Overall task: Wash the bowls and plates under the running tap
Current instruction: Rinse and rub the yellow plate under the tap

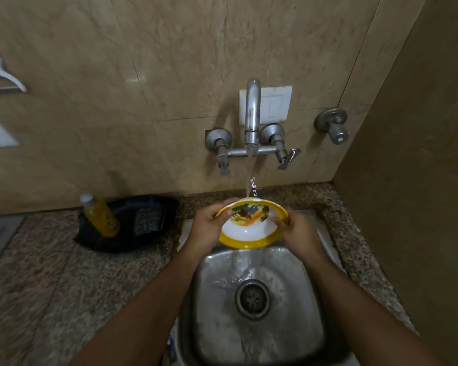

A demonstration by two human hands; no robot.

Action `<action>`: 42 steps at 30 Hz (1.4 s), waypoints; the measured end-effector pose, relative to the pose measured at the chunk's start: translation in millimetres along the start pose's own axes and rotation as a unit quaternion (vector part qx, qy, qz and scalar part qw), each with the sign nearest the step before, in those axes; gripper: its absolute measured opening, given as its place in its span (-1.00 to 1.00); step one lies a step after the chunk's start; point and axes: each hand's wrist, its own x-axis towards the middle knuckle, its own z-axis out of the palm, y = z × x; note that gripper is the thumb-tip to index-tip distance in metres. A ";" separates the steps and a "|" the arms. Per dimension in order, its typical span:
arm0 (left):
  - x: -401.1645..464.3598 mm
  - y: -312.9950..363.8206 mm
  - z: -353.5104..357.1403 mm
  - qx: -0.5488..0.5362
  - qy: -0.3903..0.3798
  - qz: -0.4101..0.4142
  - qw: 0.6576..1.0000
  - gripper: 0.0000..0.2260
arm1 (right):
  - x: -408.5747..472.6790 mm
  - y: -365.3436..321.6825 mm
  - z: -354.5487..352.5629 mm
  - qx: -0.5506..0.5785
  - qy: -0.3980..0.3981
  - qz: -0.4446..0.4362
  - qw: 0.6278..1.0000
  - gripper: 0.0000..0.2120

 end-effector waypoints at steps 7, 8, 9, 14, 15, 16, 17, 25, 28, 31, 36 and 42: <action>1.7 3.2 2.8 -0.066 0.023 -0.131 0.989 -0.55 | -19.7 20.2 -2.4 -0.094 0.079 -0.142 0.982 -0.51; -3.2 0.4 1.0 -0.157 0.034 -0.211 0.964 -0.65 | -28.2 24.4 1.0 -0.097 0.068 -0.148 0.982 -0.45; -7.6 -2.6 -1.7 -0.231 0.046 -0.284 0.929 -0.77 | -35.8 27.5 5.4 -0.099 0.059 -0.149 0.982 -0.40; -14.5 -20.9 1.3 -0.267 0.116 -0.387 0.875 -0.79 | -53.7 28.6 22.0 -0.111 0.091 -0.170 0.975 -0.28; -14.3 -21.9 4.2 -0.276 0.116 -0.391 0.870 -0.74 | -54.8 29.4 23.6 -0.102 0.099 -0.170 0.975 -0.27; -13.7 -22.3 7.5 -0.288 0.105 -0.398 0.864 -0.72 | -54.9 29.5 24.2 -0.095 0.105 -0.170 0.975 -0.27; -13.9 -20.0 10.9 -0.299 0.091 -0.403 0.860 -0.73 | -54.6 30.3 25.4 -0.092 0.108 -0.174 0.975 -0.27; 17.9 -24.7 7.8 -0.266 0.081 -0.332 0.901 -0.62 | -53.5 29.6 13.6 -0.070 -0.042 -0.193 0.978 -0.24; 24.6 -27.0 18.8 -0.133 0.111 -0.326 0.929 -0.58 | -37.5 12.8 18.1 -0.090 -0.050 -0.188 0.977 -0.34; 24.3 -15.6 33.9 -0.036 0.150 -0.264 0.952 -0.70 | -17.0 -16.5 33.1 -0.101 -0.042 -0.137 0.984 -0.37; 20.0 -9.9 33.0 0.090 0.171 -0.169 0.967 -0.67 | -13.2 -35.1 36.1 -0.099 -0.058 -0.258 0.959 -0.48; 11.2 -3.8 30.6 0.208 0.194 -0.097 0.954 -0.62 | -19.6 -40.4 47.7 -0.059 -0.037 -0.229 0.971 -0.48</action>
